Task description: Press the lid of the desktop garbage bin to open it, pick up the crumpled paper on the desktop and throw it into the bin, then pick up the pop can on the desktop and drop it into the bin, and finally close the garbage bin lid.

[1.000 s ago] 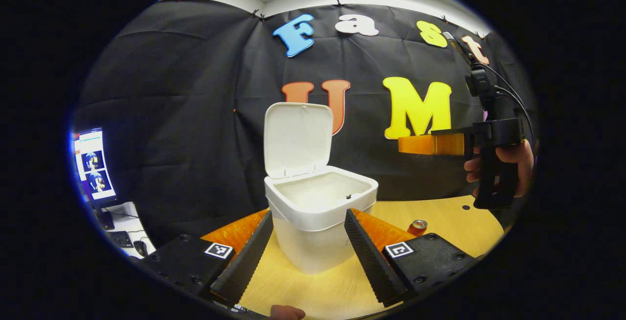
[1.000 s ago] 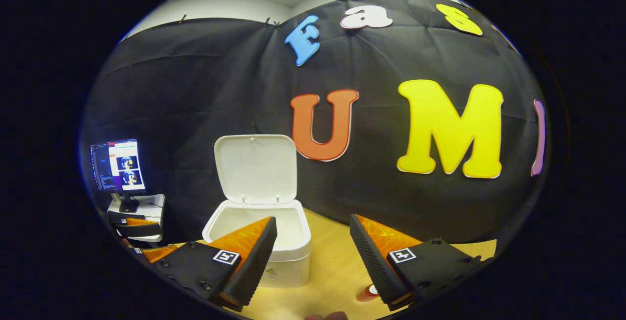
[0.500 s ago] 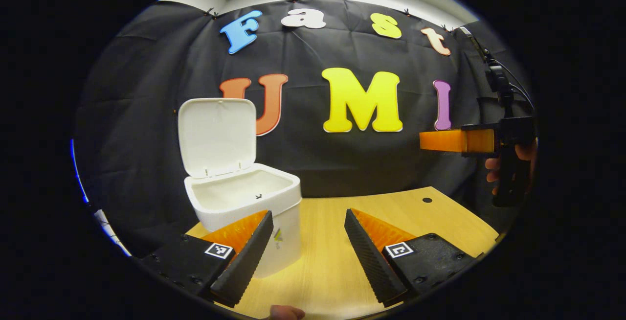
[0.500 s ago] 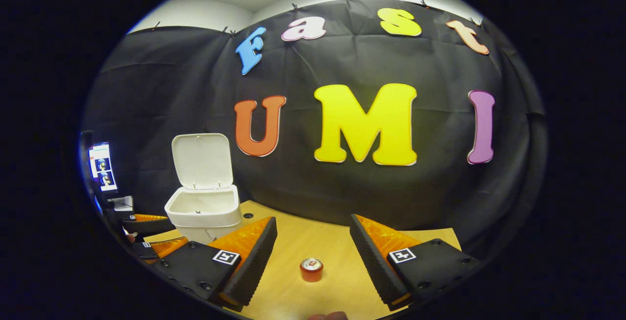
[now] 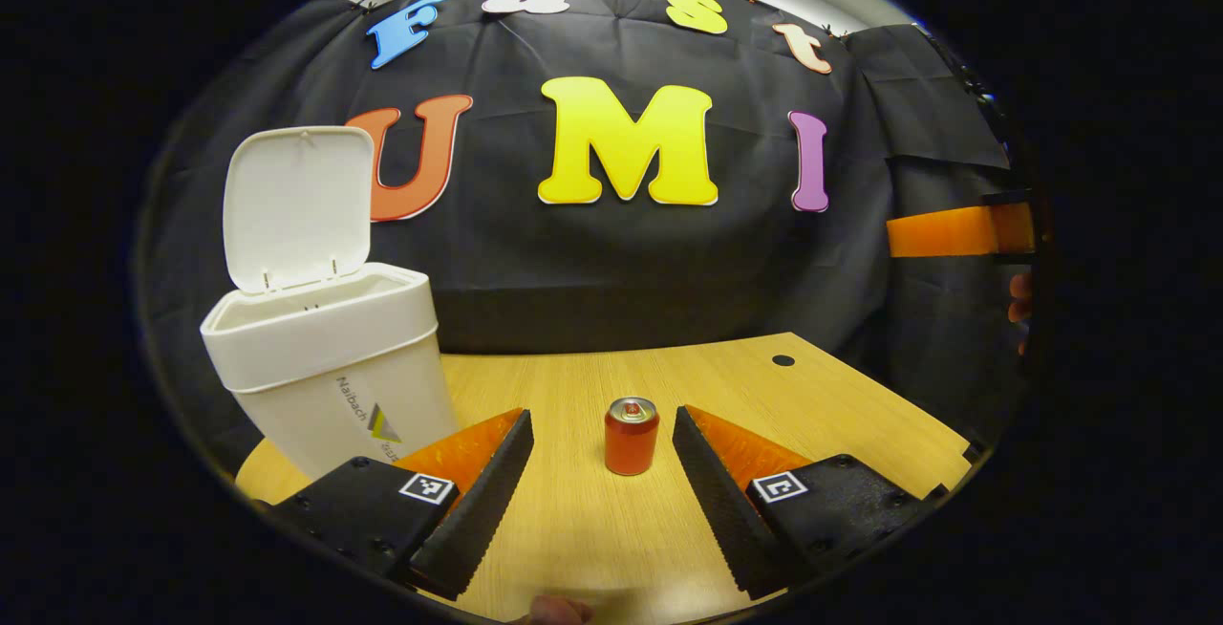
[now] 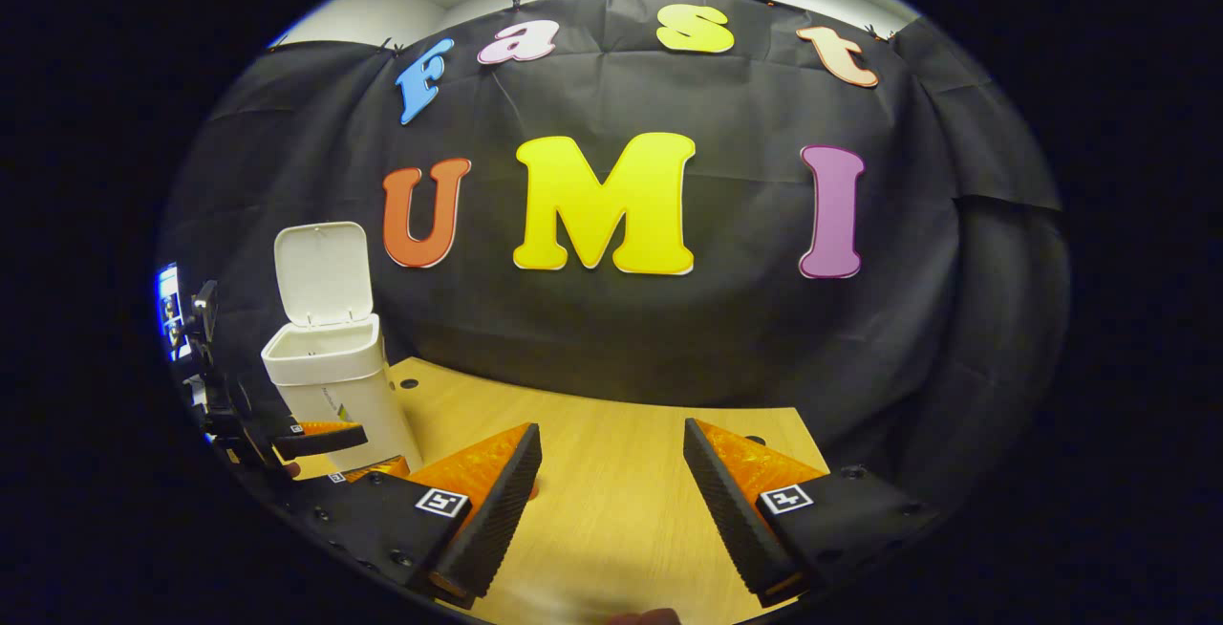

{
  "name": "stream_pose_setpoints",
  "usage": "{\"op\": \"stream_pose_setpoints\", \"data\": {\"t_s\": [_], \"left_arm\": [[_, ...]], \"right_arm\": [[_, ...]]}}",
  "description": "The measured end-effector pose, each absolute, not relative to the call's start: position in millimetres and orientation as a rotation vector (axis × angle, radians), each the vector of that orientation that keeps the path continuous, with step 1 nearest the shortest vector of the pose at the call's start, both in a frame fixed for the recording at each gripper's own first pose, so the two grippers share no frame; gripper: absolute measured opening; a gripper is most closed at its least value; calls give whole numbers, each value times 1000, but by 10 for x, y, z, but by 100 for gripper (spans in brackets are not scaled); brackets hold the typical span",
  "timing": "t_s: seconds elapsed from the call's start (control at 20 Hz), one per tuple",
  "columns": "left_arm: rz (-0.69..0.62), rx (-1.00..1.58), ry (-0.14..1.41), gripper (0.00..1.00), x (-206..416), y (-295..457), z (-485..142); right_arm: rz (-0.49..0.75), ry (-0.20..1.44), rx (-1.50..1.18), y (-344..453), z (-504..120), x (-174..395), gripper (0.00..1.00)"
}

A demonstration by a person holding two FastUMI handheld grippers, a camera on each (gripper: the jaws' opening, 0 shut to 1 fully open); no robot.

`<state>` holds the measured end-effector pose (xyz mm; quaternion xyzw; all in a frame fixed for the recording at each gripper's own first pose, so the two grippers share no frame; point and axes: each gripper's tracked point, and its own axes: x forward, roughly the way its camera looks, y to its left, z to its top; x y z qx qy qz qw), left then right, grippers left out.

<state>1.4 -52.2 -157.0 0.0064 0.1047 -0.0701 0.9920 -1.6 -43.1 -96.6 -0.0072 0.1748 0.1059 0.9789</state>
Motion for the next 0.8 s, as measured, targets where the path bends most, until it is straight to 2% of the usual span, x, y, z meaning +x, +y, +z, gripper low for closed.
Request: {"op": "stream_pose_setpoints", "data": {"t_s": [0.4,0.8], "left_arm": [[-164,7,318,98,569,-870,-2406],[-134,23,399,98,857,-932,-2880]], "right_arm": [[156,437,-117,-873,-1257,-222,94],[95,560,-91,-1039,-1639,-344,94]]}}
